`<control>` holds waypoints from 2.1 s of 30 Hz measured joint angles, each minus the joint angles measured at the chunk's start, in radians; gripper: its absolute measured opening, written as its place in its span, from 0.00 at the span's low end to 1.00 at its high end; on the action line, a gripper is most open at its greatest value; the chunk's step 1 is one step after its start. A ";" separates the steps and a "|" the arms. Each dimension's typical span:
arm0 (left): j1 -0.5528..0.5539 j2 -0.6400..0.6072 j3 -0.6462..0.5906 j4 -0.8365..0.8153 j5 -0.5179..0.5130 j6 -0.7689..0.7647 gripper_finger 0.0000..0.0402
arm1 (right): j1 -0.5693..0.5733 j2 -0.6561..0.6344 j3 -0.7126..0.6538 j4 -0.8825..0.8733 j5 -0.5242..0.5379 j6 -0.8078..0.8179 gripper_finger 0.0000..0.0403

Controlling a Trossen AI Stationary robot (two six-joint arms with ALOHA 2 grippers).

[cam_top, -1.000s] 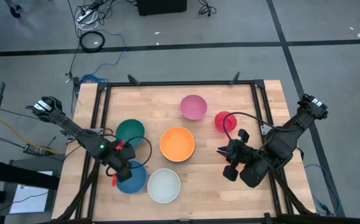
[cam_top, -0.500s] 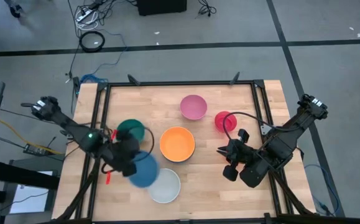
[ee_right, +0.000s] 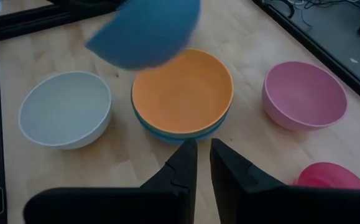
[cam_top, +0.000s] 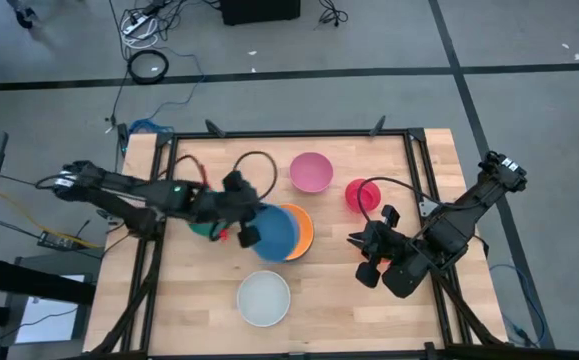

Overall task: Nest bowls inside each other
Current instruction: Stack the dark blue bowl on top of the orange bowl, then stack the pink bowl on top of the blue bowl

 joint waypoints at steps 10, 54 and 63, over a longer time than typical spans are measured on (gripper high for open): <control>0.096 0.165 -0.001 0.020 0.126 0.013 0.02 | 0.000 0.000 0.000 0.000 -0.011 0.003 0.08; -0.191 0.035 0.383 -0.856 -0.091 -0.358 0.29 | -0.608 0.000 -0.025 0.125 -0.310 -0.831 0.39; -0.389 -0.128 0.378 -0.858 -0.279 -0.509 0.29 | -0.808 0.060 -0.062 0.209 -0.637 -1.010 0.39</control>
